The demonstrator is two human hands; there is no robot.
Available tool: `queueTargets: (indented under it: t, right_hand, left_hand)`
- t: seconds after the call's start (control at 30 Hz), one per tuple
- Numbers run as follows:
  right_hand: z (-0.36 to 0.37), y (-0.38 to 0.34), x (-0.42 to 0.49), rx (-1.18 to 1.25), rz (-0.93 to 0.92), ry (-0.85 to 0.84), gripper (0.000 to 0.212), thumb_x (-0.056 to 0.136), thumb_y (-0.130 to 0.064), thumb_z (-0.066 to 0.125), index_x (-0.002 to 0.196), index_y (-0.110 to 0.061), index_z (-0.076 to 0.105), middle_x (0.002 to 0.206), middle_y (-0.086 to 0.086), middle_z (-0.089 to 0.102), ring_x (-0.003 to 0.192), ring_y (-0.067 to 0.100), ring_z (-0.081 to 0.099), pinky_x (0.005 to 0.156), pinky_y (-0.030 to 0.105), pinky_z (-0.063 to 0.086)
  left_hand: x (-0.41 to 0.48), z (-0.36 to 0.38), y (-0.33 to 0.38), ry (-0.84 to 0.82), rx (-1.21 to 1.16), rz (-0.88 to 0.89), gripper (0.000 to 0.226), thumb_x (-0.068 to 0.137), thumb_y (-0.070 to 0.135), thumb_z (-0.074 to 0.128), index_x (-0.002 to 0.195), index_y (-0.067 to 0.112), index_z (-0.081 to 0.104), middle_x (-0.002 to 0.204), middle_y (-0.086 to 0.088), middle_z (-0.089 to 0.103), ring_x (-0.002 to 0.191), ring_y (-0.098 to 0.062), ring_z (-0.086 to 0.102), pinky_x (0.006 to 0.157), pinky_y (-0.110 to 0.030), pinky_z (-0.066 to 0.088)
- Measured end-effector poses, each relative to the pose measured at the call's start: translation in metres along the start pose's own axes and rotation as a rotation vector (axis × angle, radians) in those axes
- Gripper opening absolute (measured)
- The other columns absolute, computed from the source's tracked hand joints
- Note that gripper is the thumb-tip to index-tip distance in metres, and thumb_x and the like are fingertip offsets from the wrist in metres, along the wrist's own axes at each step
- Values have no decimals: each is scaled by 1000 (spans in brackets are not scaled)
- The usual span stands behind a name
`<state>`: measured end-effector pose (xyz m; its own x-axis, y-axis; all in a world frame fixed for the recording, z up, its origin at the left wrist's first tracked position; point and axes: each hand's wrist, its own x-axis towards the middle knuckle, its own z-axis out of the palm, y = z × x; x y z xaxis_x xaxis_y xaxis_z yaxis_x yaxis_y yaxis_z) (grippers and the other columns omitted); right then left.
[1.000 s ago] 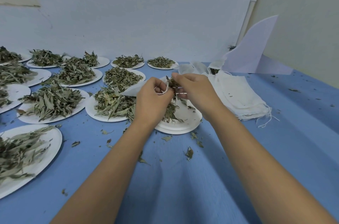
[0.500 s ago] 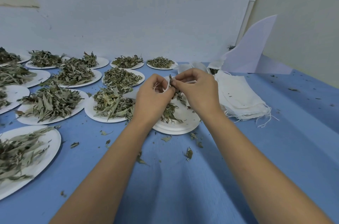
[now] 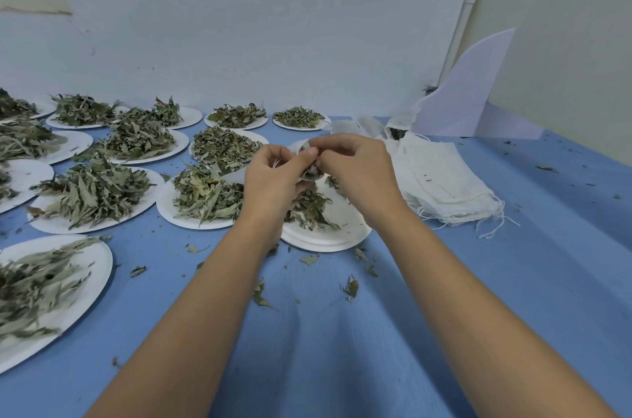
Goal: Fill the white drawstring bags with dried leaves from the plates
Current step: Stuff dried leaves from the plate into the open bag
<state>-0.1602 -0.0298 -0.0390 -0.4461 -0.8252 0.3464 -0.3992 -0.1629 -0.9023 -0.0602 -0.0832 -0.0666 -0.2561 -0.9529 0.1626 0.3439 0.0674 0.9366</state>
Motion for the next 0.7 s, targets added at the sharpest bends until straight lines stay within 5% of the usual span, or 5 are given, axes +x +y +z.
queueTargets:
  t: [0.13,0.27,0.47,0.7]
  right_hand:
    - [-2,2,0,38,-3,-75,30,78,2,65,100,-17,72,88,-6,73,84,0,68,75,16,53]
    - [-1,3,0,-197,-143,7,21,81,-8,71,99,-16,74,84,-12,65,75,-6,63,66,2,44]
    - [0,7,0,-472,-275,29,16,86,-20,67,100,-19,74,95,-1,64,82,9,59,77,22,46]
    - [-5,4,1,-172,-107,-95,23,85,-12,67,107,-15,73,87,-9,72,67,-15,59,61,1,41]
  left_hand:
    - [1,-1,2,8,-43,-8,28,82,5,71,76,14,45,89,-9,53,74,-18,64,71,-26,57]
    - [1,-2,2,-10,-80,-26,27,81,6,72,75,13,47,85,-5,55,69,-11,66,72,-25,57]
    - [2,-3,3,-62,-118,-64,21,83,4,69,79,13,50,82,-4,60,69,-11,68,68,-22,56]
    - [2,-6,5,-15,-263,-133,24,82,-4,66,80,12,48,85,-8,65,72,-14,71,68,-23,58]
